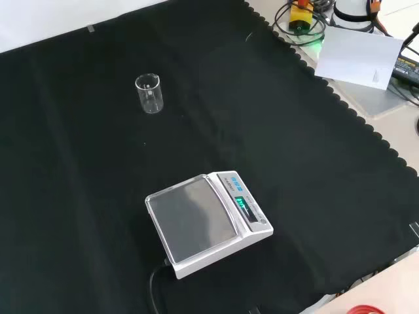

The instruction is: Pick up the beaker.

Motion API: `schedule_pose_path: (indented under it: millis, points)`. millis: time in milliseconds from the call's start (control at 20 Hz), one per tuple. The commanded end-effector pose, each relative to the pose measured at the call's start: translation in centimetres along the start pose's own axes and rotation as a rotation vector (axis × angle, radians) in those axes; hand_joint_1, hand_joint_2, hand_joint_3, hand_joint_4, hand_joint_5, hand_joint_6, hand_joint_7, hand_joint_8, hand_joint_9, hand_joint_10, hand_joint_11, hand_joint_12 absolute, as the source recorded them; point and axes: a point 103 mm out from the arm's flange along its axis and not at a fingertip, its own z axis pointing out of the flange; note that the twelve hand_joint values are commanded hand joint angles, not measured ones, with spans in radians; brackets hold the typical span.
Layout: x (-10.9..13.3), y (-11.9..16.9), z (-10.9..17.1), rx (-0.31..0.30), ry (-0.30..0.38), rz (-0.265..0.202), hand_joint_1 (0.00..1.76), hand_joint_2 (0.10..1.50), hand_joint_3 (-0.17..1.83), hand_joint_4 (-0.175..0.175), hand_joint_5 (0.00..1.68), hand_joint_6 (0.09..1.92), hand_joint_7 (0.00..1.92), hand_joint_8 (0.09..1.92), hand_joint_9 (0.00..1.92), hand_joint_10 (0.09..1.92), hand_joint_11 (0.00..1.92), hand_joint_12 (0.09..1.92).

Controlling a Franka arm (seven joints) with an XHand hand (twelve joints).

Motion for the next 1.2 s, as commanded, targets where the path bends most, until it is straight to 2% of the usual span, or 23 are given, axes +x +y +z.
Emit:
schedule_pose_path:
  millis: [50, 200, 450, 600, 850, 950, 1200]
  points:
    - [0.2, 0.4, 0.4, 0.002, -0.001, 0.001, 0.50, 0.59, 0.37, -0.007, 0.16, 0.28, 0.29, 0.69, 0.26, 0.82, 0.02, 1.47]
    - [0.7, 1.5, 1.3, 0.027, 0.013, -0.005, 0.50, 0.65, 0.25, -0.005, 0.21, 0.16, 0.28, 0.70, 0.24, 0.85, 0.00, 1.53]
    - [0.6, 3.3, 3.1, 0.037, 0.003, -0.012, 0.50, 0.66, 0.22, -0.005, 0.22, 0.14, 0.28, 0.70, 0.24, 0.86, 0.00, 1.53]
    - [-0.9, 4.0, 4.7, 0.027, 0.012, 0.018, 0.51, 0.67, 0.22, -0.006, 0.22, 0.14, 0.28, 0.70, 0.24, 0.86, 0.00, 1.53]
    - [-6.5, 6.5, 10.6, 0.075, 0.027, 0.087, 0.56, 0.68, 0.19, -0.005, 0.20, 0.09, 0.21, 0.69, 0.21, 0.86, 0.00, 1.52]
    - [-8.1, 7.3, 12.8, 0.099, 0.040, 0.115, 0.57, 0.69, 0.18, -0.003, 0.19, 0.09, 0.16, 0.69, 0.19, 0.86, 0.00, 1.51]
    - [-10.4, 8.5, 17.6, 0.054, 0.045, 0.145, 0.59, 0.70, 0.15, 0.002, 0.12, 0.09, 0.02, 0.67, 0.14, 0.88, 0.00, 1.46]
